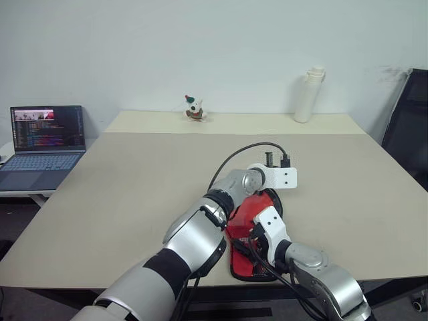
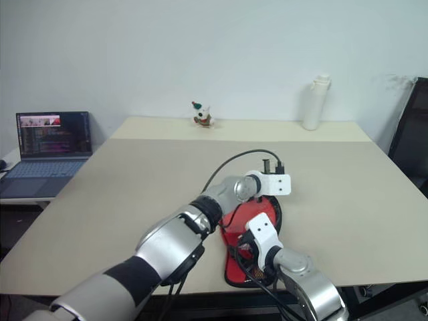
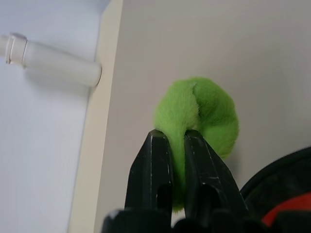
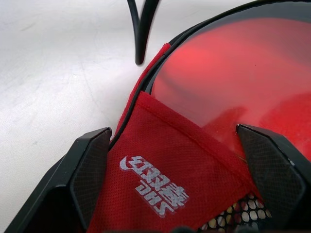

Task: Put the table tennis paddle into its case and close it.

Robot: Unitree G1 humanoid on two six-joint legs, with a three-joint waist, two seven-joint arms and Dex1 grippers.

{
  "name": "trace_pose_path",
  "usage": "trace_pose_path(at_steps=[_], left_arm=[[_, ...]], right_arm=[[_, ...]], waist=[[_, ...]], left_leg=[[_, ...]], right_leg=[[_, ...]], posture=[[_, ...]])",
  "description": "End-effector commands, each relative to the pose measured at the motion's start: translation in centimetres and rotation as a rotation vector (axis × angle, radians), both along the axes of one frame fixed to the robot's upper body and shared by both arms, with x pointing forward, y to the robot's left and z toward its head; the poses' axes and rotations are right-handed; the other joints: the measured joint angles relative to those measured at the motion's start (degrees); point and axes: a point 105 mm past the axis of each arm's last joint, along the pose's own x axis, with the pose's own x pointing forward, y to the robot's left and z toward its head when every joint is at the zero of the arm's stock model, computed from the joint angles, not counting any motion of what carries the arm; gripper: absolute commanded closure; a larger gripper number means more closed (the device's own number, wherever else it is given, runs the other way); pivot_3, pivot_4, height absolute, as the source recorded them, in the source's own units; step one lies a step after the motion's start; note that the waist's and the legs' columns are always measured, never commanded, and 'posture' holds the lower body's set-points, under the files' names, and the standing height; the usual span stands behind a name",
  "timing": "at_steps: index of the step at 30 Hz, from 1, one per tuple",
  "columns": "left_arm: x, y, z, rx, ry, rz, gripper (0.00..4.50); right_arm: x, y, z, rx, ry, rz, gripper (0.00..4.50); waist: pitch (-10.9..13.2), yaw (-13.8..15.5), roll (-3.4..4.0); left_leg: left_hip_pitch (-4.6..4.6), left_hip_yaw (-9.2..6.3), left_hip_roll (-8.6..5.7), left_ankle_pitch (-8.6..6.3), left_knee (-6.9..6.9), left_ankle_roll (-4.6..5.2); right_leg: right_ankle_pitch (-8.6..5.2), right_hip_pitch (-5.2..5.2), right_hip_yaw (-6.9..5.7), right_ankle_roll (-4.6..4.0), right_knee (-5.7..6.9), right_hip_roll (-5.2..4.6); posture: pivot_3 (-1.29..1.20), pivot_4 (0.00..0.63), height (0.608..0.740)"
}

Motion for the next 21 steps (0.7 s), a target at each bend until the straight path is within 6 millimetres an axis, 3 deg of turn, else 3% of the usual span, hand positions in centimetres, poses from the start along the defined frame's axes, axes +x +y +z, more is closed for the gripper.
trace_pose_path(at_steps=[1,4,9,16,17,21], left_arm=[[-1.7,-3.2,2.9,-0.095,-0.022,-0.125,4.50],[-2.0,-3.3,2.4,-0.108,0.033,-0.139,4.50],[-2.7,-3.5,1.7,-0.123,0.139,-0.179,2.77],[-2.4,-3.1,2.5,-0.182,0.175,-0.176,0.18],[-2.3,-3.1,2.8,-0.206,0.184,-0.171,0.01],[-1.4,-2.3,4.6,-0.322,0.195,-0.127,0.01]], right_arm=[[-2.0,0.1,-4.8,-0.063,0.224,0.022,0.00],[-1.7,0.2,-4.8,-0.063,0.221,0.027,0.00],[-1.4,0.6,-4.8,-0.069,0.217,0.043,0.00],[-0.8,1.0,-4.5,-0.086,0.202,0.096,0.00],[-0.6,1.1,-4.3,-0.087,0.198,0.106,0.00],[-0.2,1.0,-3.3,-0.078,0.181,0.136,0.00]], waist=[[0.0,0.0,0.01],[0.0,0.0,0.02],[-0.1,-0.1,0.03],[-0.2,-0.5,0.16],[-0.2,-0.6,0.17],[-0.3,-0.6,0.22]], left_leg=[[0.00,0.00,0.00,0.00,0.00,0.00],[0.01,0.00,0.00,0.00,0.00,0.00],[0.03,0.01,0.00,0.00,0.01,0.00],[0.10,0.02,0.00,0.00,0.01,0.00],[0.12,0.02,0.00,0.00,0.01,0.01],[0.15,0.02,0.01,0.00,0.02,0.01]], right_leg=[[0.00,0.00,0.00,0.00,0.00,0.00],[0.00,0.00,-0.01,0.00,0.01,0.01],[0.00,0.02,0.00,0.00,0.02,0.01],[0.00,0.04,0.03,0.00,0.06,0.11],[0.00,0.04,0.04,0.00,0.08,0.12],[0.00,0.04,0.05,-0.01,0.11,0.18]], posture=[[0.00,0.150,0.740],[0.00,0.150,0.740],[0.00,0.150,0.740],[0.00,0.150,0.740],[0.00,0.150,0.740],[0.00,0.150,0.740]])
